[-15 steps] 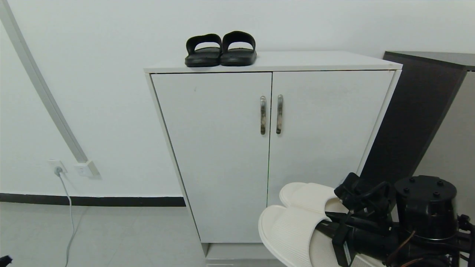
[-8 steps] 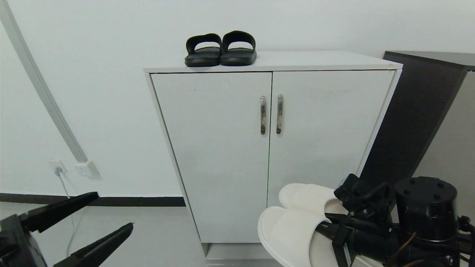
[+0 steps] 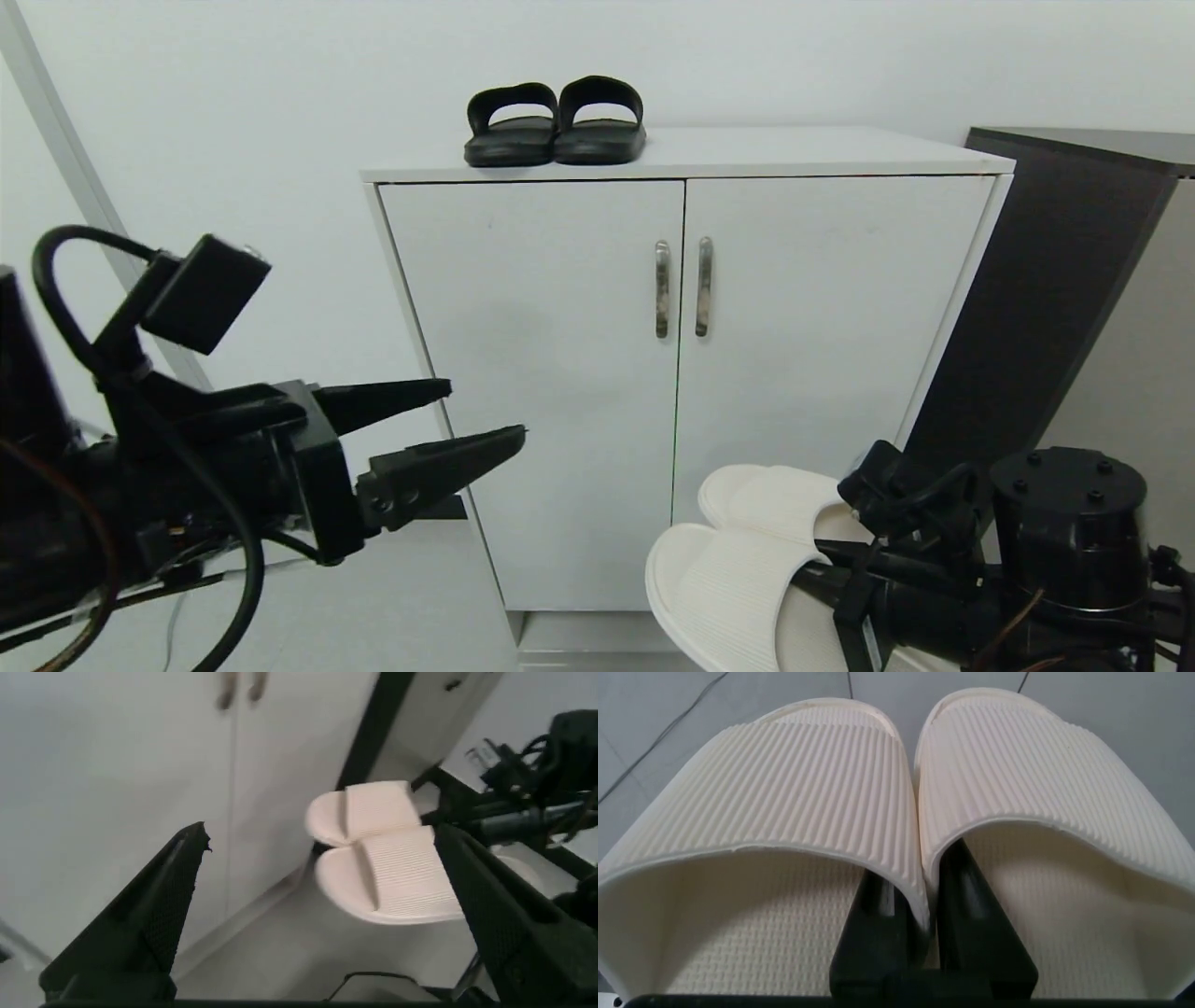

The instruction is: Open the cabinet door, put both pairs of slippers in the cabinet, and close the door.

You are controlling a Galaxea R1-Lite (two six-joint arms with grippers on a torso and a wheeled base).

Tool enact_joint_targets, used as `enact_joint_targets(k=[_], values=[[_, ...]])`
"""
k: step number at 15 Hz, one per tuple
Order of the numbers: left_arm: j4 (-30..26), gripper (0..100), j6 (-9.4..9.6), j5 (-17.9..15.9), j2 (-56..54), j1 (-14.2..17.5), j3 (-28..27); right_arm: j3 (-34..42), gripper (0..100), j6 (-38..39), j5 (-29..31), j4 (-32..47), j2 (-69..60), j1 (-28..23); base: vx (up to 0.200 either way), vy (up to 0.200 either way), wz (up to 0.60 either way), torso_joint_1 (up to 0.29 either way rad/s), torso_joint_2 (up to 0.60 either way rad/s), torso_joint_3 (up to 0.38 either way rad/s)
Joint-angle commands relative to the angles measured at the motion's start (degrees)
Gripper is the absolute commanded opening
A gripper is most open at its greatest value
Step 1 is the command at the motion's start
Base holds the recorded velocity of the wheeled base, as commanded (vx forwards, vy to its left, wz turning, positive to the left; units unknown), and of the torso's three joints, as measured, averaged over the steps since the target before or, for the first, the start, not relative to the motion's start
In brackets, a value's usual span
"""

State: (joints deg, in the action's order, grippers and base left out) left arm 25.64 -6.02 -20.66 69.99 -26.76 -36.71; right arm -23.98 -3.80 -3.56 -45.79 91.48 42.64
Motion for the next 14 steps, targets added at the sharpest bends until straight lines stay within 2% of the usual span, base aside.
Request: enact_joint_targets(k=[1, 2, 3, 5, 6, 7, 8, 9, 11, 14], values=[[-0.1, 100, -1.10, 0.0, 8.3, -4.2, -6.5, 0.1, 0, 0.0, 0.0, 0.0, 0.2, 0.0, 0.000, 0.000, 0.00, 0.000, 0.00, 0.000], [0.0, 100, -2.50, -0.3, 10.4, -5.5, -8.7, 0.1, 0, 0.0, 0.0, 0.0, 0.2, 0.0, 0.000, 0.000, 0.00, 0.000, 0.00, 0.000], [0.4, 100, -2.77, -1.0, 12.5, -6.8, -10.4, 0.0, 0, 0.0, 0.0, 0.0, 0.2, -0.1, 0.000, 0.000, 0.00, 0.000, 0.00, 0.000], [6.6, 100, -3.65, -1.7, 19.0, -9.3, -13.8, 0.0, 0, 0.0, 0.0, -0.5, 0.1, -0.1, 0.000, 0.000, 0.00, 0.000, 0.00, 0.000], [9.8, 100, -5.23, -1.7, 22.2, -9.7, -15.3, 0.1, 0, 0.0, 0.0, -0.5, 0.1, -0.1, 0.000, 0.000, 0.00, 0.000, 0.00, 0.000], [16.5, 100, -8.13, -1.7, 27.9, -9.8, -18.6, 0.1, 0, 0.0, 0.0, -0.5, 0.1, -0.1, 0.000, 0.000, 0.00, 0.000, 0.00, 0.000], [20.9, 100, -9.71, -1.6, 31.5, -9.8, -20.9, 0.1, 0, 0.0, 0.0, -0.5, 0.1, -0.1, 0.000, 0.000, 0.00, 0.000, 0.00, 0.000], [22.0, 100, -10.85, -1.6, 33.7, -9.8, -23.1, 0.2, 0, 0.0, 0.0, -0.5, 0.2, -0.1, 0.000, 0.000, 0.00, 0.000, 0.00, 0.000], [21.3, 100, -11.73, -1.8, 34.3, -9.8, -24.2, 0.4, 0, 0.0, 0.0, -0.5, 0.4, -0.1, 0.000, 0.000, 0.00, 0.000, 0.00, 0.000], [16.6, 100, -11.73, -1.7, 34.1, -9.5, -26.9, 0.3, 0, -0.1, 0.0, -0.5, 0.9, -0.1, 0.000, 0.000, 0.00, 0.000, 0.00, 0.000]])
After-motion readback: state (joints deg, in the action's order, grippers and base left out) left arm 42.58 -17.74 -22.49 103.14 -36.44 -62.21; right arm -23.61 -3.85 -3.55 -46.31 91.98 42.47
